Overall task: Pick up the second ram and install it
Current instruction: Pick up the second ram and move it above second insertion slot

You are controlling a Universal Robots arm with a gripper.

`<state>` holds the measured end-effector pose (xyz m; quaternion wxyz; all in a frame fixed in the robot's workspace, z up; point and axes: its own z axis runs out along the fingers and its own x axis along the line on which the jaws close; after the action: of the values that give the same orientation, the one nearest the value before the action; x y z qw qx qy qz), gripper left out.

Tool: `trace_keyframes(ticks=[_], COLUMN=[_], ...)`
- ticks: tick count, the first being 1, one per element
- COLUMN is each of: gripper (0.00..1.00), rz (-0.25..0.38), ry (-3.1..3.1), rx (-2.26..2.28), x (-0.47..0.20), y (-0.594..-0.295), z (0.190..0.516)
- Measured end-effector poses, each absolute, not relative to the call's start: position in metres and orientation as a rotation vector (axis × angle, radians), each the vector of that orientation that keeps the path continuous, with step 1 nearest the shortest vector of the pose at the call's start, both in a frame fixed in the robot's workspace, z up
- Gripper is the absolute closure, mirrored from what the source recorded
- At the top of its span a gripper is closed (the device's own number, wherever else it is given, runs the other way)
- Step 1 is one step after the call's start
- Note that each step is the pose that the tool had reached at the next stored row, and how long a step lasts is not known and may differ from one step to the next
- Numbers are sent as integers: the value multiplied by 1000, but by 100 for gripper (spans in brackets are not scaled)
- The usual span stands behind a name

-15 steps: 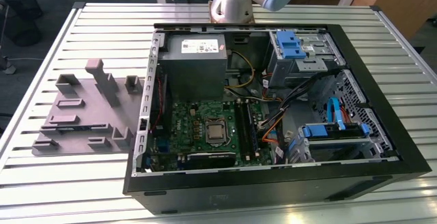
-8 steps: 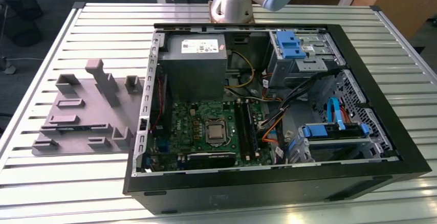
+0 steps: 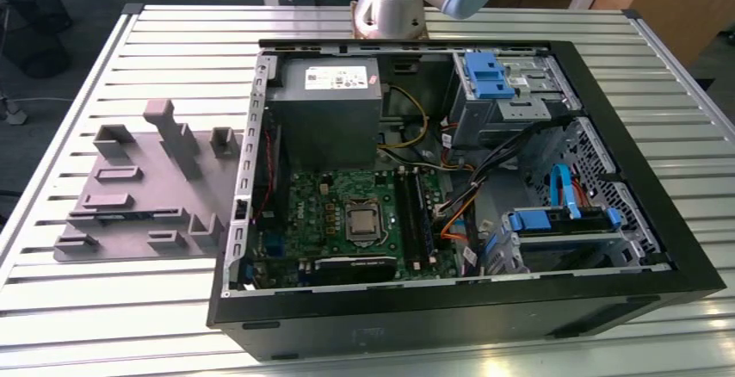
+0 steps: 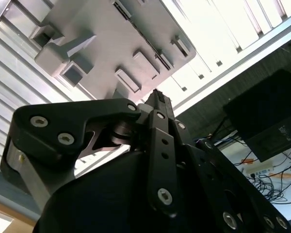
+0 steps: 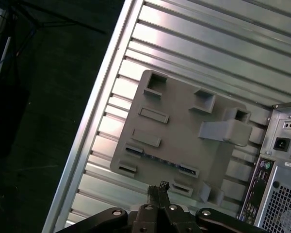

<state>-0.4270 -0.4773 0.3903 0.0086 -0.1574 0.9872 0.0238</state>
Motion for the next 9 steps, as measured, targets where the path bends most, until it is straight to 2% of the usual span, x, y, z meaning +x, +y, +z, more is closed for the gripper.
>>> trace_keyframes(ticks=[9], gripper=[89], rz=[75], ry=[3079], rx=[-529], x=[-429], y=[-479], z=[390])
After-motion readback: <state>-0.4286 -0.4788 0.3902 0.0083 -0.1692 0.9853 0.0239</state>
